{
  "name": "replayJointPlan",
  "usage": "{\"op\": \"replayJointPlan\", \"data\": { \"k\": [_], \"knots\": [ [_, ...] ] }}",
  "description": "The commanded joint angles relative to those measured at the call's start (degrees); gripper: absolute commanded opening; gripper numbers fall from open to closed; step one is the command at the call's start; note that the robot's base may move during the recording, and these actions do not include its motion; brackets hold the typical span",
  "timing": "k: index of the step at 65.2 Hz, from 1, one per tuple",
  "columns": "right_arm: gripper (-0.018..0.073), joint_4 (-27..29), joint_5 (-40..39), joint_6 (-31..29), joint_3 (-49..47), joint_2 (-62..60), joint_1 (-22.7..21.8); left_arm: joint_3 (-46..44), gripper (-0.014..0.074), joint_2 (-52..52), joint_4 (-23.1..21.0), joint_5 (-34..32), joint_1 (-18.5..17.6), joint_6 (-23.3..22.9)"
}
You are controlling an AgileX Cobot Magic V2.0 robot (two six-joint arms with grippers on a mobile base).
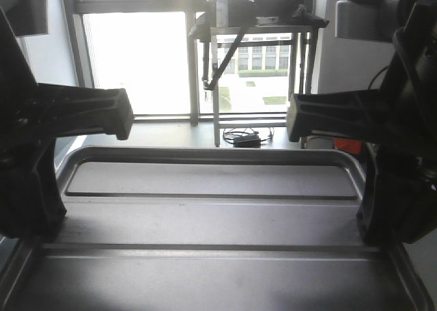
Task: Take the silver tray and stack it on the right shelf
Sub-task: 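Keep holding the tray with both grippers while the base drives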
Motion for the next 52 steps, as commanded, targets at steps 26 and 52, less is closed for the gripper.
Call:
{"op": "replayJointPlan", "data": {
  "k": [26,52],
  "knots": [
    [0.0058,-2.1,-1.2,0.4,-1.4,-1.7,-0.2,-1.2,-0.0100,-1.7,0.7,0.3,-0.4,-0.3],
    [0.0058,-2.1,-1.2,0.4,-1.4,-1.7,-0.2,-1.2,-0.0100,-1.7,0.7,0.3,-0.4,-0.3]
  ]
}}
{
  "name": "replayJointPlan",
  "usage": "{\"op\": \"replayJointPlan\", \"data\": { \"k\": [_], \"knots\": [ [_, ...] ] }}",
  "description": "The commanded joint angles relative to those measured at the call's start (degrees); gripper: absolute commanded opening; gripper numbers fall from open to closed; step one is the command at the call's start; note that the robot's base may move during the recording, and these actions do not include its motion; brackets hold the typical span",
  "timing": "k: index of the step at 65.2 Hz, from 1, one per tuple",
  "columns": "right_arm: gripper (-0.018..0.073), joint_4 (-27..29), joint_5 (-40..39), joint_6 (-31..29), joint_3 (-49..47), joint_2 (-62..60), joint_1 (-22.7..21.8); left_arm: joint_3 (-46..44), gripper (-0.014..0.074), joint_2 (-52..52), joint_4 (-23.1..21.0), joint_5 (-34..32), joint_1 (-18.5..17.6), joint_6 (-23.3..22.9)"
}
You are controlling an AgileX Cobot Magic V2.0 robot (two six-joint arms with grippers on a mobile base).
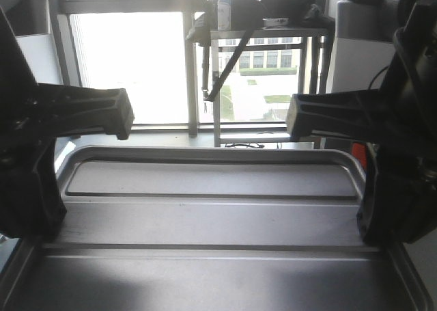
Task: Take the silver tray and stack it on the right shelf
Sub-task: 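Keep holding the tray with both grippers while the base drives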
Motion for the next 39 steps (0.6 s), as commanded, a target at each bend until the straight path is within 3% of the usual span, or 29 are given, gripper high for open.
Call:
{"op": "replayJointPlan", "data": {
  "k": [1,39],
  "knots": [
    [0.0058,-2.1,-1.2,0.4,-1.4,-1.7,-0.2,-1.2,-0.0100,-1.7,0.7,0.3,-0.4,-0.3],
    [0.0058,-2.1,-1.2,0.4,-1.4,-1.7,-0.2,-1.2,-0.0100,-1.7,0.7,0.3,-0.4,-0.3]
  ]
}}
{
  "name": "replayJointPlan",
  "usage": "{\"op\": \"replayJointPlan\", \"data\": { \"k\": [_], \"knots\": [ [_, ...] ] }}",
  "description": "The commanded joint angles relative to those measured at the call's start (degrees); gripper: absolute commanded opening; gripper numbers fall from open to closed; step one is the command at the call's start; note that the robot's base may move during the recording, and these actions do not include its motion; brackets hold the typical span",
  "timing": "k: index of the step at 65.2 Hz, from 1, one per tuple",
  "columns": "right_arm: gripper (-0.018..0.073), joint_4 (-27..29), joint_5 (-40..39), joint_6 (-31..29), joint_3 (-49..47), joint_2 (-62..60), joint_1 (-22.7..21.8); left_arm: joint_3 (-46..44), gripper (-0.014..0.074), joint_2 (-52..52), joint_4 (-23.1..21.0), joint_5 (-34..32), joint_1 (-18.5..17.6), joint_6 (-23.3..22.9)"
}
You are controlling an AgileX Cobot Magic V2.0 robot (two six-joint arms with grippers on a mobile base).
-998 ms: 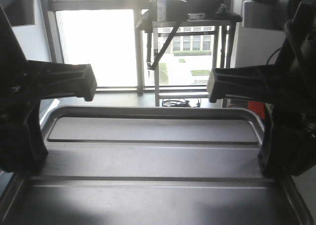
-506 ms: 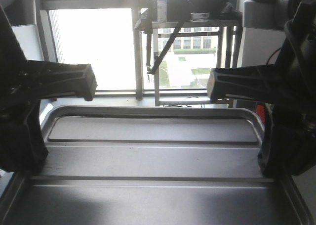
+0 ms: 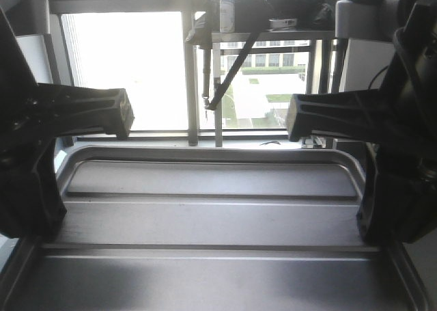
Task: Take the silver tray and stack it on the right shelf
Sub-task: 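Keep holding the tray with both grippers while the base drives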
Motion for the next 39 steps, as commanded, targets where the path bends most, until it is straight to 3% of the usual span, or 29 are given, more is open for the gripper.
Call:
{"op": "replayJointPlan", "data": {
  "k": [1,39],
  "knots": [
    [0.0058,-2.1,-1.2,0.4,-1.4,-1.7,-0.2,-1.2,-0.0100,-1.7,0.7,0.3,-0.4,-0.3],
    [0.0058,-2.1,-1.2,0.4,-1.4,-1.7,-0.2,-1.2,-0.0100,-1.7,0.7,0.3,-0.4,-0.3]
  ]
}}
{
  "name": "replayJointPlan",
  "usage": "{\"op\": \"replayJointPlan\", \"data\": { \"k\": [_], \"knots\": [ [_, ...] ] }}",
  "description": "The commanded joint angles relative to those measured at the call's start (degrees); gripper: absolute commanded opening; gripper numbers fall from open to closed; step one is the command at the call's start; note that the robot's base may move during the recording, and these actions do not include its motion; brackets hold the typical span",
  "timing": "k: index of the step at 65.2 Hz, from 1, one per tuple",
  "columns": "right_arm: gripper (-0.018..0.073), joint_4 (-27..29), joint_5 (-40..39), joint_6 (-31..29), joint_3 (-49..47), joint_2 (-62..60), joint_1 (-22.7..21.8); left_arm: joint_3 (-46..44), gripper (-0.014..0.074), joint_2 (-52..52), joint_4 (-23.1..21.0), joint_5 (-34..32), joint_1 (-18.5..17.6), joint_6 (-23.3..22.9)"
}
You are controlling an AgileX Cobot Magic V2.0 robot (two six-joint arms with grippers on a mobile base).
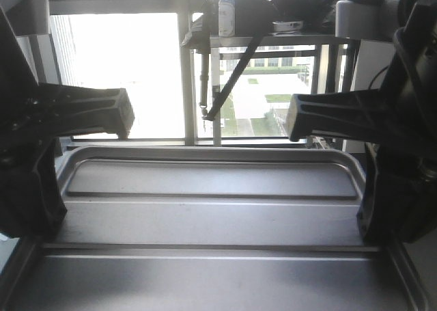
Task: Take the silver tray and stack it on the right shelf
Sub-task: 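Keep holding the tray with both grippers while the base drives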
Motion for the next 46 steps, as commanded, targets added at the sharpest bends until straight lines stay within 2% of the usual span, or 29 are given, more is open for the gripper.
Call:
{"op": "replayJointPlan", "data": {
  "k": [1,46],
  "knots": [
    [0.0058,-2.0,-1.0,0.4,-1.4,-1.7,-0.2,-1.2,-0.0100,-1.7,0.7,0.3,-0.4,-0.3],
    [0.0058,-2.0,-1.0,0.4,-1.4,-1.7,-0.2,-1.2,-0.0100,-1.7,0.7,0.3,-0.4,-0.3]
  ]
}}
